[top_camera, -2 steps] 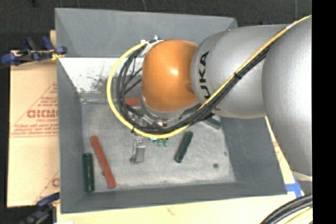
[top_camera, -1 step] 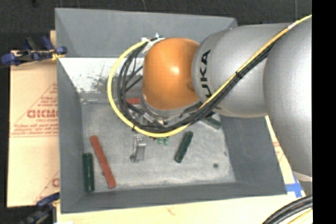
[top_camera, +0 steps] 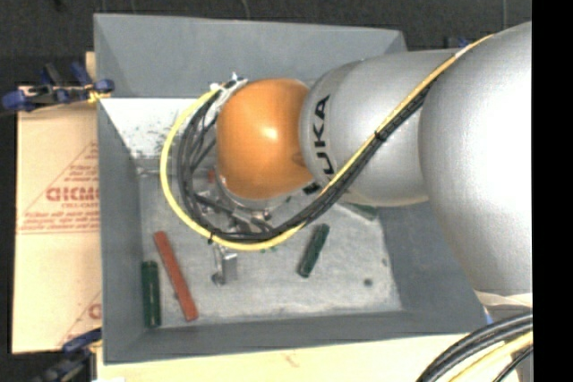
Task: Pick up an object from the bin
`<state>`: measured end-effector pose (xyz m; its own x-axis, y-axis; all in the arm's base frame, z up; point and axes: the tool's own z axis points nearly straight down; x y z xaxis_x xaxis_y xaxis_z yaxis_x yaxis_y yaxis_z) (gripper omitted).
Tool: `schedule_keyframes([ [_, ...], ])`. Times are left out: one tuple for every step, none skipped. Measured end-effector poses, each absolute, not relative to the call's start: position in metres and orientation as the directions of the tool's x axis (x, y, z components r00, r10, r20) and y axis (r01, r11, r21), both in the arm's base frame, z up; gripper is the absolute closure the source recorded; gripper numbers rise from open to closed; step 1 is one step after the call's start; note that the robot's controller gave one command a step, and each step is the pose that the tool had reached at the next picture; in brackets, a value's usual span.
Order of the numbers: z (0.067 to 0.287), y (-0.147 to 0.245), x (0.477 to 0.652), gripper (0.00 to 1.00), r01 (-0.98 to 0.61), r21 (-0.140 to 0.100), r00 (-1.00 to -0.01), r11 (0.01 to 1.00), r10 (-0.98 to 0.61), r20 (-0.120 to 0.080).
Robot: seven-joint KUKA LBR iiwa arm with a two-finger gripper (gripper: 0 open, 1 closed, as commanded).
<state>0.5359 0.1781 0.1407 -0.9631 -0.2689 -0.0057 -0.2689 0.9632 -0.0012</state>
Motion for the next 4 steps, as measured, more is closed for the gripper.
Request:
schedule_keyframes([
  [0.137, 0.209, 0.534, 0.00, -0.386, 0.001, -0.923, 0.923, -0.386, -0.004],
  [0.140, 0.224, 0.532, 0.00, -0.469, 0.000, -0.883, 0.883, -0.469, -0.007],
  [0.107, 0.221, 0.524, 0.00, -0.845, -0.002, -0.535, 0.535, -0.845, -0.002],
  [0.072, 0.216, 0.503, 1.00, -0.890, -0.002, -0.456, 0.456, -0.890, -0.006],
])
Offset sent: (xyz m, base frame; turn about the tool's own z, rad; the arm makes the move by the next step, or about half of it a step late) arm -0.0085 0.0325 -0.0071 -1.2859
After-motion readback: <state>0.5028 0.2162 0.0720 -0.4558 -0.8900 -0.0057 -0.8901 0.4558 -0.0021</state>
